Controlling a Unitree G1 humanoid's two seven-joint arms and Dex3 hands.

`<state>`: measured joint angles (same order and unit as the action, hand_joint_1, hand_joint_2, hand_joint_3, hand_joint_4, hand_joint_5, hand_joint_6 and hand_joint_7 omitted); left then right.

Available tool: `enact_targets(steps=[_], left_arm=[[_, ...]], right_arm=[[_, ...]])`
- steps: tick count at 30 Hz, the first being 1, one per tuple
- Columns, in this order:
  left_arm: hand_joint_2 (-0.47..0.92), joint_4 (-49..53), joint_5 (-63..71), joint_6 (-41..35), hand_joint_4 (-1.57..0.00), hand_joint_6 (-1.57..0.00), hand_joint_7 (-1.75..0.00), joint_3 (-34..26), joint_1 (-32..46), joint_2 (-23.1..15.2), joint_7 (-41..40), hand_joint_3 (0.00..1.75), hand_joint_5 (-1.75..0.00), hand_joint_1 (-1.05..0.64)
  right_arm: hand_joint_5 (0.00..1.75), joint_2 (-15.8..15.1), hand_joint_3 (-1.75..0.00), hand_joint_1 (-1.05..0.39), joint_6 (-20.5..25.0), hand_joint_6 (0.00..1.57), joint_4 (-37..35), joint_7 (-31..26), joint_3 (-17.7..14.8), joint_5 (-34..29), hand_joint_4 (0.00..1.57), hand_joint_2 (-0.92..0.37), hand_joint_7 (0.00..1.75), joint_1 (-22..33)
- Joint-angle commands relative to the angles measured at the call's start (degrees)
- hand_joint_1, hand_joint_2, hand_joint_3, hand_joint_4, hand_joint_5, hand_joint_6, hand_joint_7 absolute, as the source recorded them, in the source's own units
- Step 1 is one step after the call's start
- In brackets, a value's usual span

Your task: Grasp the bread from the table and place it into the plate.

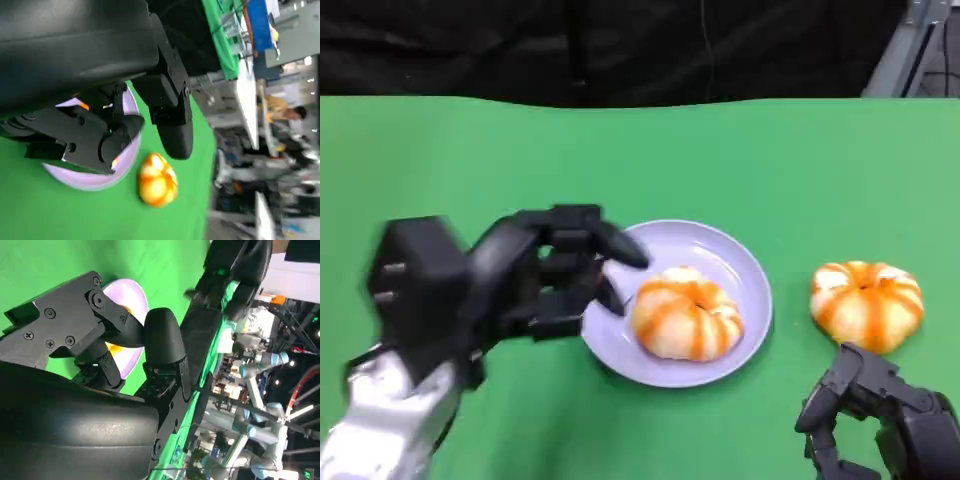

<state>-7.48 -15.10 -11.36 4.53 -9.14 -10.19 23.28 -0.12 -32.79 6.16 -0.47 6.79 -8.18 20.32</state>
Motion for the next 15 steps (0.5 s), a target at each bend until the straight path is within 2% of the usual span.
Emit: enact_targets(steps=[1, 7, 12, 15], left_arm=[[0.51, -8.6, -8.2, -7.0, -0.91, -0.78, -1.73, -4.2, 5.9, -2.8, 3.1, 1.44, -1.74, 0.09], [0.57, -13.8, -19.5, -12.3, -0.97, -0.82, -1.75, -8.9, 12.1, -4.9, 8.1, 1.52, -1.75, 0.07], [0.57, -17.8, -26.5, -14.3, -1.02, -0.87, -1.75, -14.7, 22.2, -7.8, 11.5, 1.49, -1.75, 0.05], [0.55, -18.6, -29.3, -15.0, -1.08, -0.92, -1.75, -17.1, 26.9, -8.6, 12.6, 1.58, -1.75, 0.06]], right_arm=[[1.75, -0.4, -1.16, -0.15, 0.3, 0.73, 1.1, -0.2, -0.5, 0.5, 0.81, -0.53, 1.58, 0.6], [1.75, -0.4, -1.17, -0.15, 0.1, 0.72, 1.3, -0.2, -0.4, 0.6, 0.81, -0.53, 1.58, 0.8], [1.75, -0.6, -1.18, -0.16, 0.1, 0.73, 1.6, 0.0, -0.6, 0.8, 0.81, -0.52, 1.59, 0.9], [1.75, -1.0, -1.18, -0.16, 0.1, 0.72, 1.8, 0.6, -0.8, 1.6, 0.81, -0.52, 1.59, 1.1]])
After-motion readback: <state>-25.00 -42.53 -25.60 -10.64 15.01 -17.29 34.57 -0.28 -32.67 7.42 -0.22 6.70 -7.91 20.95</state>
